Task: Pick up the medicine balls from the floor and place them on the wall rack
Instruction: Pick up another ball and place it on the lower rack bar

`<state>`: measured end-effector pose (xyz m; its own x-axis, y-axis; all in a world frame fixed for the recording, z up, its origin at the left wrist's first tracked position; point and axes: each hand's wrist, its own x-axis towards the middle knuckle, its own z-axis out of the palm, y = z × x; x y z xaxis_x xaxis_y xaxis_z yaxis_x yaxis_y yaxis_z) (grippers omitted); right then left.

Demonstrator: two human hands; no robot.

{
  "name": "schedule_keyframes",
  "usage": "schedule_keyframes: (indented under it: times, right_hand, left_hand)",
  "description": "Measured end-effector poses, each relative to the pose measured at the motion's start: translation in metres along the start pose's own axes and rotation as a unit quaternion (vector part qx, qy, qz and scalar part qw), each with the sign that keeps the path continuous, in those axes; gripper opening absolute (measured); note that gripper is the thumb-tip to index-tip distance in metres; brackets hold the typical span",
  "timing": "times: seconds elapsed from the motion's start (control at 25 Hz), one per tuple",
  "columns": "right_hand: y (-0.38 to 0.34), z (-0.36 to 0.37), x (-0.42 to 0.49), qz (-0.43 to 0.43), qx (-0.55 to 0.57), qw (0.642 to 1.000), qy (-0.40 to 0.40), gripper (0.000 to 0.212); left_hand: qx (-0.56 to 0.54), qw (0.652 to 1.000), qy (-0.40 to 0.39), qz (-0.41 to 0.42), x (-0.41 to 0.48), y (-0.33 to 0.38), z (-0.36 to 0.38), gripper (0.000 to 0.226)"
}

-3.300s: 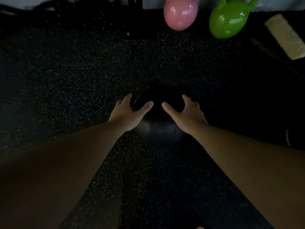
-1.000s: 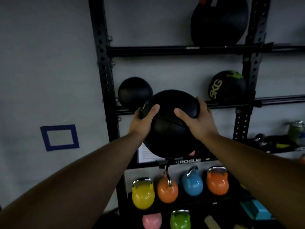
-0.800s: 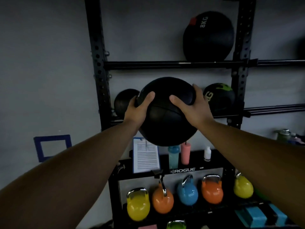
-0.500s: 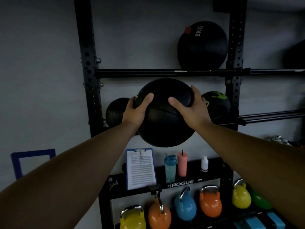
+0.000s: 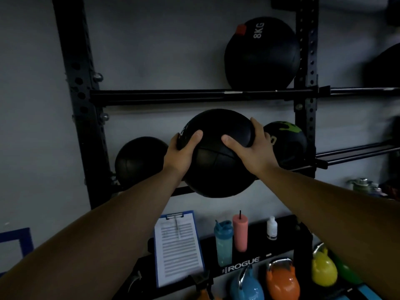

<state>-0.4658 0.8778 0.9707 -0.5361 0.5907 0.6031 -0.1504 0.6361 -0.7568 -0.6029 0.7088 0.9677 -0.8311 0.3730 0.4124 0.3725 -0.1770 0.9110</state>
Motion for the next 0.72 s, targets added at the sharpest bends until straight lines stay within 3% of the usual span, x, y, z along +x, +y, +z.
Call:
schedule_keyframes:
  times: [0.24, 0.44, 0.6, 0.72]
  right_hand:
    - [0.069, 0.052, 0.09, 0.006, 0.029, 0.999, -0.031, 0.133]
    - [0.134, 0.094, 0.17, 0.018, 0.059, 0.996, -0.056, 0.136]
    - [0.178, 0.14, 0.202, -0.007, -0.027, 0.993, -0.114, 0.13]
    - [0.183, 0.168, 0.218, -0.052, -0.07, 0.988, -0.127, 0.122]
  left_hand:
    - [0.034, 0.997, 0.062, -0.006, 0.091, -0.048, 0.025, 0.145]
    - [0.09, 0.993, 0.07, -0.017, 0.163, -0.084, 0.041, 0.138]
    - [0.322, 0.946, 0.028, -0.025, 0.204, -0.107, 0.056, 0.131]
    - [0.363, 0.931, 0.04, 0.002, 0.218, -0.121, 0.054, 0.121]
